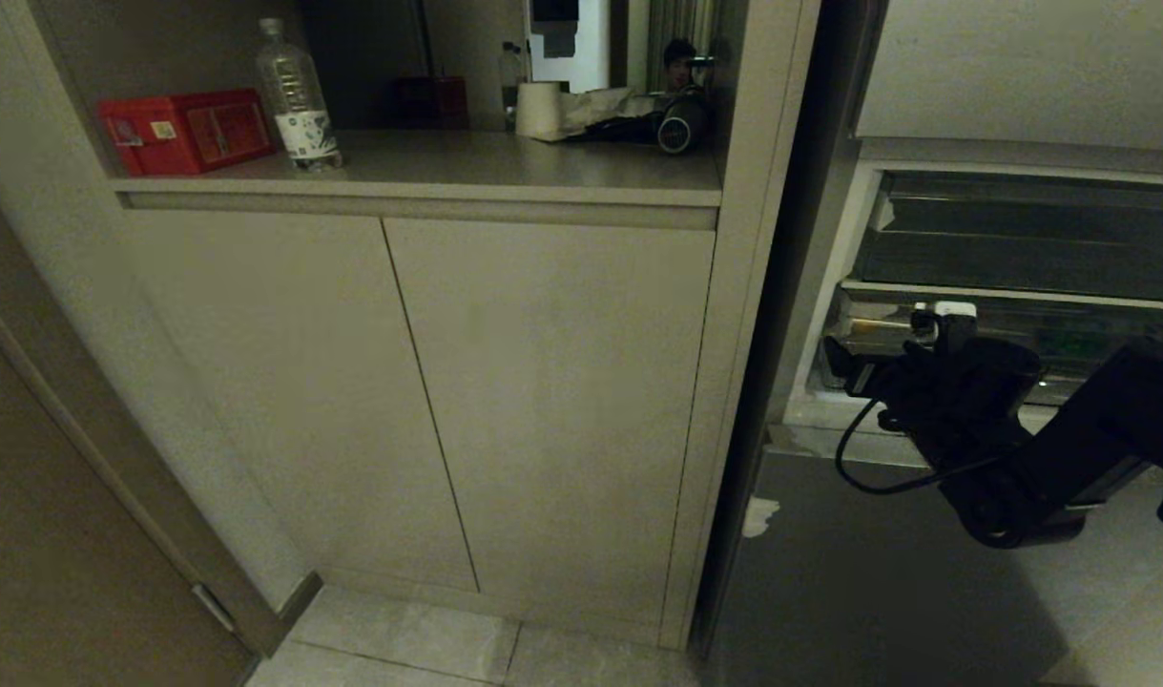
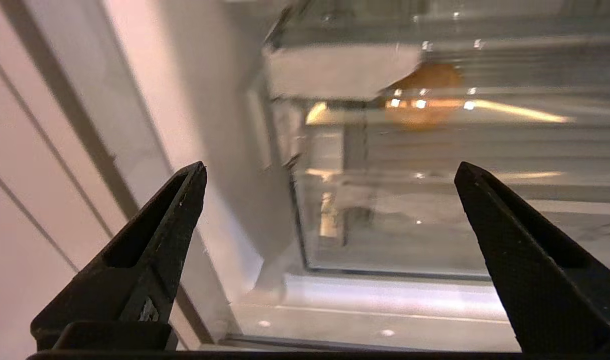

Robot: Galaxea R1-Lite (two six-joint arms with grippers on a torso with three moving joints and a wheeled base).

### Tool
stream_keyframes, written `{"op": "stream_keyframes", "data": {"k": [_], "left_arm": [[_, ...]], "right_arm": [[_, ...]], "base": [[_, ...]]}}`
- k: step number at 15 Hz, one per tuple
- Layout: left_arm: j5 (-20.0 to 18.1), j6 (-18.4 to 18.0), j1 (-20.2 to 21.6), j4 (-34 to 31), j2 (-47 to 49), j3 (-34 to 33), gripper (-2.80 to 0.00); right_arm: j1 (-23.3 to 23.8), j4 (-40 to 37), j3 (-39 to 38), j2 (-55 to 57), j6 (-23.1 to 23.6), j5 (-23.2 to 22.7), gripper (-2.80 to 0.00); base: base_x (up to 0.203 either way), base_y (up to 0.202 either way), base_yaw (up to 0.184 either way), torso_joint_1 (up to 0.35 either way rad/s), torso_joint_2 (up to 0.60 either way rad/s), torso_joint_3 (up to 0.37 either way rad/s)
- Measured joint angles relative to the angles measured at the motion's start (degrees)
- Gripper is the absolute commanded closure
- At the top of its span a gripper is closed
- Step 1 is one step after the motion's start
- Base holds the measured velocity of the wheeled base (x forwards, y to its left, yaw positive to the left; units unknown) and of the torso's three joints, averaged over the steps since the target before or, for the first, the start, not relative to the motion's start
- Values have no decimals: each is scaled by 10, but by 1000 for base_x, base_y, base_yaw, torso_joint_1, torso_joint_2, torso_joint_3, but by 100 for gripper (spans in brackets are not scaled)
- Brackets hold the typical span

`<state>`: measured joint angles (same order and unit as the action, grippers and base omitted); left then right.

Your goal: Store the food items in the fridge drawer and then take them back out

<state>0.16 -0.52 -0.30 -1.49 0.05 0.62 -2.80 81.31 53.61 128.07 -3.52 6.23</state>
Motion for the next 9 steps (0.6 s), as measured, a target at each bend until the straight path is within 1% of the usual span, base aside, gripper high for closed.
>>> {"op": "stream_keyframes", "data": {"k": [3,5,9], "left_arm": [[0,0,0,0,0,0,0],[0,0,0,0,0,0,0],[0,0,0,0,0,0,0]], "right_arm": [[0,-3,10,-2,0,5,-280],[0,-14,29,6,1,18,-280],[0,-42,65,22,1,21,-280]], "base": [[0,0,0,0,0,0],[0,0,0,0,0,0],[0,0,0,0,0,0]]}}
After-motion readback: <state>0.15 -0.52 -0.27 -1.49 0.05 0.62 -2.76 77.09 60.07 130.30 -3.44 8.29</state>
